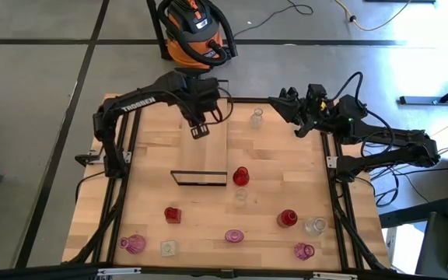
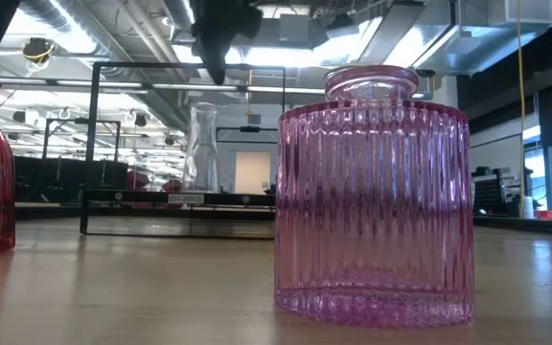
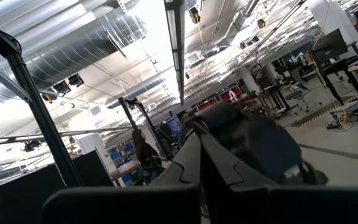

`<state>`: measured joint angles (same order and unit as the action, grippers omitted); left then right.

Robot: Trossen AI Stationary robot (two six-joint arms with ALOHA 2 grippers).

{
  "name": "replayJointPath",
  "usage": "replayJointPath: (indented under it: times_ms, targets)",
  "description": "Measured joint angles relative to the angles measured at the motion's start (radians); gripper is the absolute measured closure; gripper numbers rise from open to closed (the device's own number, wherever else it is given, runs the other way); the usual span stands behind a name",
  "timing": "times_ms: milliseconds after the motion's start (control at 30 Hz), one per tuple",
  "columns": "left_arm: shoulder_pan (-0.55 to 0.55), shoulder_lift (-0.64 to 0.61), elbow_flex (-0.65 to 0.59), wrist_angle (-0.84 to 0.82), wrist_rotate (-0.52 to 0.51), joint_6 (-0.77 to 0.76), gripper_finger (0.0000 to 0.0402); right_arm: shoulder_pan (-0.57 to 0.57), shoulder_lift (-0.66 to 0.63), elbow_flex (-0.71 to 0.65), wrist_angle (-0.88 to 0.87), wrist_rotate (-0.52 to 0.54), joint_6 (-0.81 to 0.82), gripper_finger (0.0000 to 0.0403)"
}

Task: Sort vases onto shelf
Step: Put the transparent vase on the shelf

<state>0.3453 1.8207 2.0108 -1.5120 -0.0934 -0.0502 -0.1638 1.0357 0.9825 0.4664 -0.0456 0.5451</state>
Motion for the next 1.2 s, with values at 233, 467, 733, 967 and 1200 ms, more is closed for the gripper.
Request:
replayJointPath:
  times_ms: [233, 467, 733, 967, 1200]
  targets:
    - [0.076, -0.008, -0.017, -0.060, 0.010, -0.049, 0.0368, 0.000, 0.000, 0.000, 0.000, -0.013, 0.000, 0.0402]
    - [0.176, -0.043, -0.207, -0.050, 0.090, -0.043, 0.0397, 0.000, 0.000, 0.000, -0.002, -0.046, 0.009, 0.0402]
    - [0.228, -0.115, -0.478, 0.171, 0.221, -0.007, 0.0401, 0.000, 0.000, 0.000, -0.003, -0.053, 0.008, 0.0402]
    - [0.223, -0.121, -0.563, 0.312, 0.301, -0.049, 0.0401, 0.000, 0.000, 0.000, 0.001, -0.053, 0.011, 0.0402]
    - [0.212, -0.120, -0.582, 0.335, 0.366, -0.071, 0.0401, 0.000, 0.000, 0.000, 0.002, -0.053, 0.025, 0.0402]
